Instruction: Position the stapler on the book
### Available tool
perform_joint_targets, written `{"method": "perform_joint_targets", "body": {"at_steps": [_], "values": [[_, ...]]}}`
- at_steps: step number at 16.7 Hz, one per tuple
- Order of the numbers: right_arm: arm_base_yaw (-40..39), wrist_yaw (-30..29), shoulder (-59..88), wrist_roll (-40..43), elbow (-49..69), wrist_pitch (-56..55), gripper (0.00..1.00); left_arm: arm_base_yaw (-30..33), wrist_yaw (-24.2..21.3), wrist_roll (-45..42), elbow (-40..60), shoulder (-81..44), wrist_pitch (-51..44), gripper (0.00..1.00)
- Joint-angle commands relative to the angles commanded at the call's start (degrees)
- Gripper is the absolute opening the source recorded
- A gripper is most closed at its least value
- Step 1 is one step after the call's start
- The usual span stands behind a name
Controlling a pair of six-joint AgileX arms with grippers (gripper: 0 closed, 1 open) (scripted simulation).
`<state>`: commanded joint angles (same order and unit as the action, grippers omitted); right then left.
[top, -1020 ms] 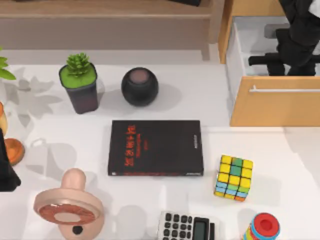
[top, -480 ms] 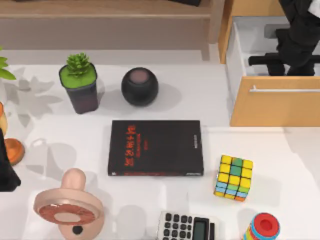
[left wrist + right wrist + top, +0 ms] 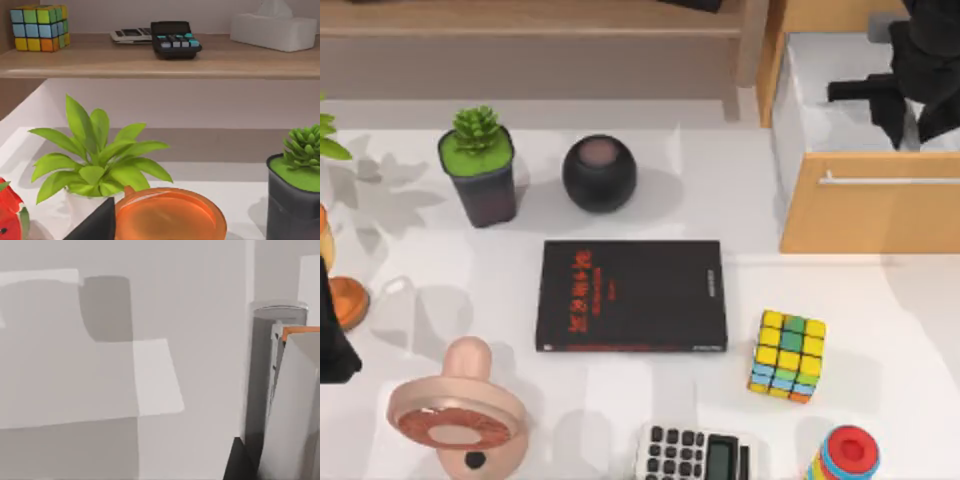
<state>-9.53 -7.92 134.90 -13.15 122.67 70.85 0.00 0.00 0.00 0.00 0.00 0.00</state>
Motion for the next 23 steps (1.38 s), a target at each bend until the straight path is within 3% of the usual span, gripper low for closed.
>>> {"method": "perform_joint_targets", "body": {"at_steps": [5,8,15,19,23], "values": [[-5.82,-10.58,-9.72,-10.81,3.82,9.19,0.00,0.00,0.00,0.00,0.00,0.00,0.00,1.00],[-14.21,-12.64,-11.48,-18.05,4.41,14.39,0.00,0.00,0.00,0.00,0.00,0.00,0.00,1.00],[-31.97,-4.25,-3.17,-28.24,5.80,13.95,0.00,0.00,0.00,0.00,0.00,0.00,0.00,1.00],[-34.88,1.22,2.01,-30.53,7.22,9.40,0.00,0.00,0.00,0.00,0.00,0.00,0.00,1.00],[-35.46,2.70,4.85,-32.77,7.33,6.42,0.00,0.00,0.00,0.00,0.00,0.00,0.00,1.00]]}}
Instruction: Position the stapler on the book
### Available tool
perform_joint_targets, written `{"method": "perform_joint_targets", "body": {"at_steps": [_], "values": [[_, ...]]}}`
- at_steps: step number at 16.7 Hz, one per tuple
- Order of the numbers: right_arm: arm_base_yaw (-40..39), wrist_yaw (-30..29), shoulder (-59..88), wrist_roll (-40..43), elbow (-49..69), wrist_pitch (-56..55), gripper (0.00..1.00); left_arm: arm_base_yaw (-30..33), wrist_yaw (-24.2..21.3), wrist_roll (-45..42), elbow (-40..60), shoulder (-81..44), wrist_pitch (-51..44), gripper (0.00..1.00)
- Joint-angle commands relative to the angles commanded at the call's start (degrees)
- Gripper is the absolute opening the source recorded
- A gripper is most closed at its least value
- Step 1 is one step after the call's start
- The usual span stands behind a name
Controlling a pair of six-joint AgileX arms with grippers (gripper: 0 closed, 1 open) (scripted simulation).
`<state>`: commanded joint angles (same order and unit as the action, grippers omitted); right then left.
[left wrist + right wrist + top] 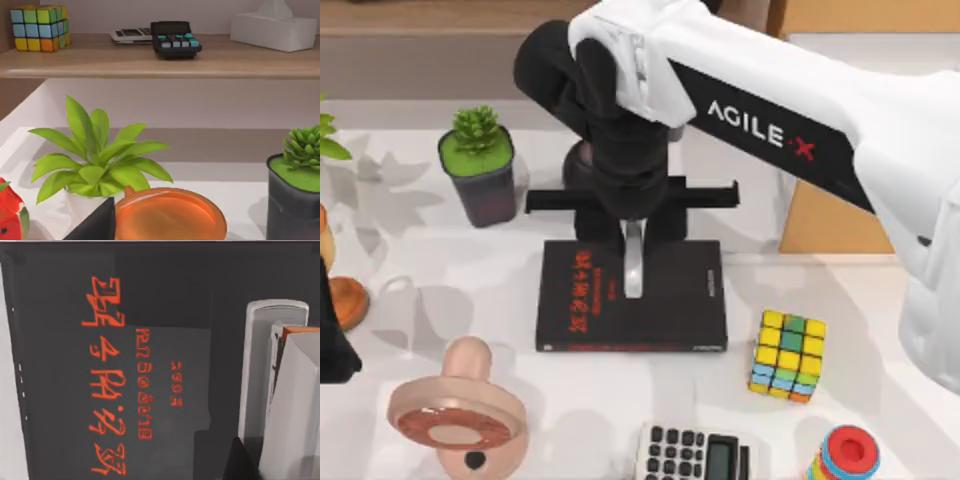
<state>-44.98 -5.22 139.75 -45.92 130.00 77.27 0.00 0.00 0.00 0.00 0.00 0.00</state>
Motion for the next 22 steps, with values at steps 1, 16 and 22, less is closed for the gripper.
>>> {"method": "perform_joint_targets", "body": {"at_steps": [1,16,22], "values": [[0.00,-0.04,0.14,-0.33,-0.17,-0.41,0.00,0.00,0.00,0.00,0.00,0.00,0.00,1.00],[0.21,-0.03,0.40,-0.31,-4.80,-5.37,0.00,0.00,0.00,0.00,0.00,0.00,0.00,1.00],[0.20,-0.07,0.54,-0.28,-6.33,-7.06,0.00,0.00,0.00,0.00,0.00,0.00,0.00,1.00]]}}
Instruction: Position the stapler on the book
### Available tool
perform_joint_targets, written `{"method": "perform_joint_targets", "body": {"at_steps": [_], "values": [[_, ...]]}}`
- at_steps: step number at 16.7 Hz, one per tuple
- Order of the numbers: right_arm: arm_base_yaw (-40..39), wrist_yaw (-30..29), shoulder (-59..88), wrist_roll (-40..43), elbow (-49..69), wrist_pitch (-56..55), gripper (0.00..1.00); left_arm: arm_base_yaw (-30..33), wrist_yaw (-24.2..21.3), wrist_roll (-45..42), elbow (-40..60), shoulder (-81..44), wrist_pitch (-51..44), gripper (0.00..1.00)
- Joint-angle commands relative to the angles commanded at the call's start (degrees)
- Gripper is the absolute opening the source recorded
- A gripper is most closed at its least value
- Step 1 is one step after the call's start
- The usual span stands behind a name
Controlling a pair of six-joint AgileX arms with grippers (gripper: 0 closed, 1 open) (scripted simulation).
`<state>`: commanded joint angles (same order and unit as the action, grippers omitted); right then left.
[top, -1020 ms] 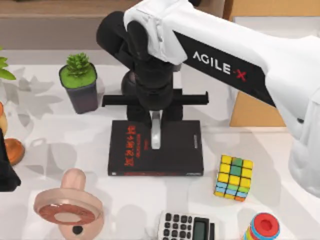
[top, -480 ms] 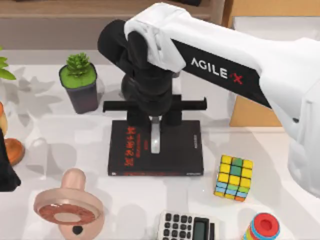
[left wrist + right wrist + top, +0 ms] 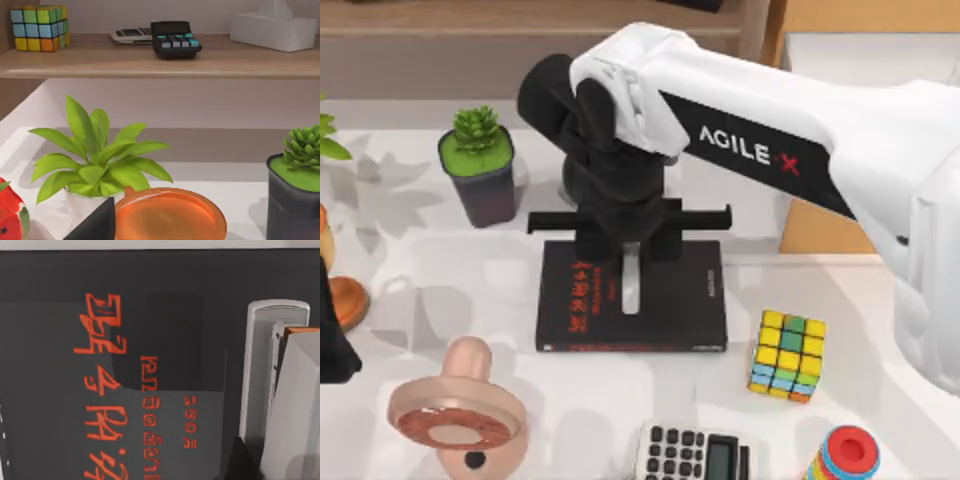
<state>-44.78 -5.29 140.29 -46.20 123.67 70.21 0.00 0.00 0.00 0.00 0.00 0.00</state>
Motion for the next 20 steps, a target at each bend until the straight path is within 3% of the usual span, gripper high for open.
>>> {"method": "perform_joint_targets", "body": {"at_steps": [1,14,20], "values": [[0.00,0.00,0.00,0.00,0.00,0.00,0.00,0.00,0.00,0.00,0.00,0.00,0.00,1.00],[0.00,0.00,0.00,0.00,0.00,0.00,0.98,0.00,0.00,0.00,0.00,0.00,0.00,1.00],[0.00,0.00,0.00,0.00,0.00,0.00,1.00,0.00,0.00,0.00,0.00,0.00,0.00,1.00]]}}
